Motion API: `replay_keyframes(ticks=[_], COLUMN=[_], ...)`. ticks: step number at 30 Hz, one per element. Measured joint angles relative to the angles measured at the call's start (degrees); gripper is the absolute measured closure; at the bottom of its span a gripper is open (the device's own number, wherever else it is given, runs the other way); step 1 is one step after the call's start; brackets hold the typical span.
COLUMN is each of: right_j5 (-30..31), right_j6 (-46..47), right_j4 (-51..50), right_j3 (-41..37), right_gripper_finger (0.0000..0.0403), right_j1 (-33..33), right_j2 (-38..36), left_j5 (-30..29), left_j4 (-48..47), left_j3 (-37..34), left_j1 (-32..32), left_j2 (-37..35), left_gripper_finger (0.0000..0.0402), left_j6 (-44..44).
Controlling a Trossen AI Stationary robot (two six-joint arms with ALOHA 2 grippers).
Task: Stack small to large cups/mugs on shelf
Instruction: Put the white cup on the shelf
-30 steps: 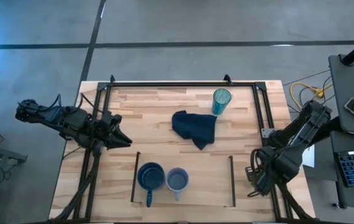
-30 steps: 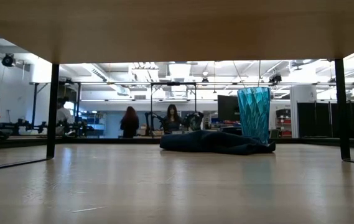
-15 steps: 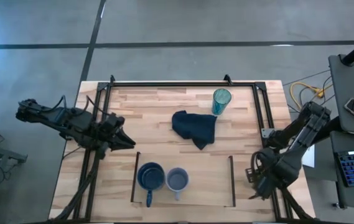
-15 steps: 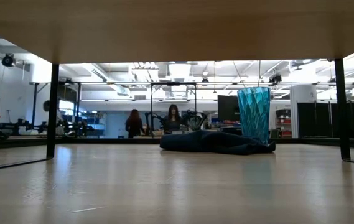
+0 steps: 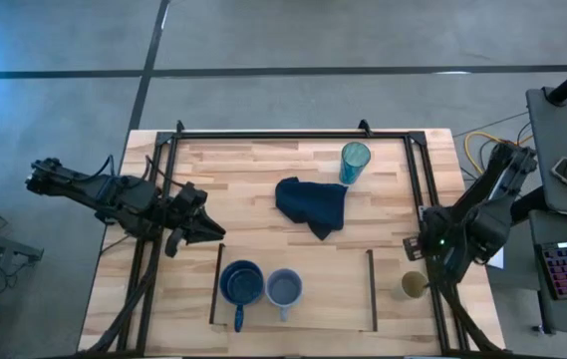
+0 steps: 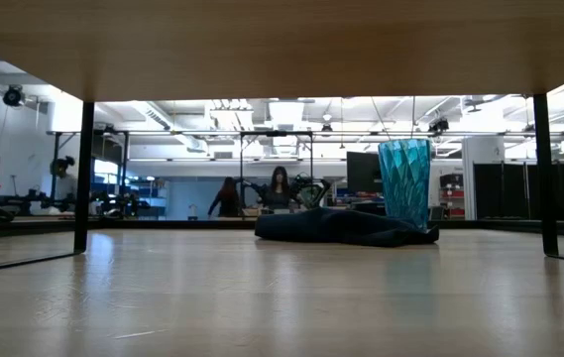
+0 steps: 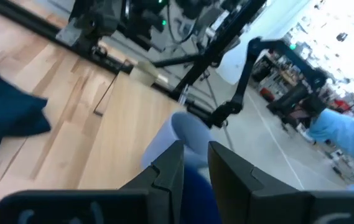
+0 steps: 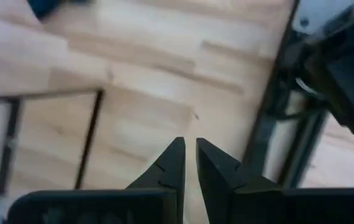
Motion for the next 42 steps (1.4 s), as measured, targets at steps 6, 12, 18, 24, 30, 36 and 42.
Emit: replay_keyframes(ticks=[6, 12, 18, 24, 30, 36, 42], right_j5=[-18.2, -15.0, -11.7, -12.5, -12.5, -14.5, -16.9], right_j6=[-3.8, -5.6, -6.1, -5.4, -6.0, -2.4, -2.1], right_j4=[1.8, 8.4, 6.8, 10.6, 11.2, 5.5, 6.3], right_j3=[-4.2, -1.6, 2.4, 4.4, 7.7, 8.5, 8.0], right_gripper_finger=[0.0369, 0.0369, 0.0368, 0.0342, 0.0297, 0.0268, 0.0264], right_j1=[1.0, 3.7, 4.2, 4.2, 4.1, 4.1, 4.1], right_j2=[-4.3, -2.9, 1.9, 5.9, 10.8, 12.7, 11.9], left_j5=[-3.2, -5.3, -5.4, -5.3, -5.3, -4.8, -4.0], left_j4=[7.0, 7.0, 7.0, 7.0, 7.0, 6.4, 6.5], left_j3=[-0.1, 0.0, -0.1, -0.1, -0.1, -0.3, -0.3], left_j1=[0.0, 0.0, 0.0, 0.0, 0.0, 0.0, 0.0], left_j2=[1.9, 4.1, 6.3, 6.9, 6.8, 6.2, 5.5], left_gripper_finger=[0.0343, 0.0343, 0.0343, 0.0343, 0.0343, 0.0343, 0.0343], left_j6=[-1.4, -1.8, -3.0, -3.0, -2.7, -2.6, -2.4])
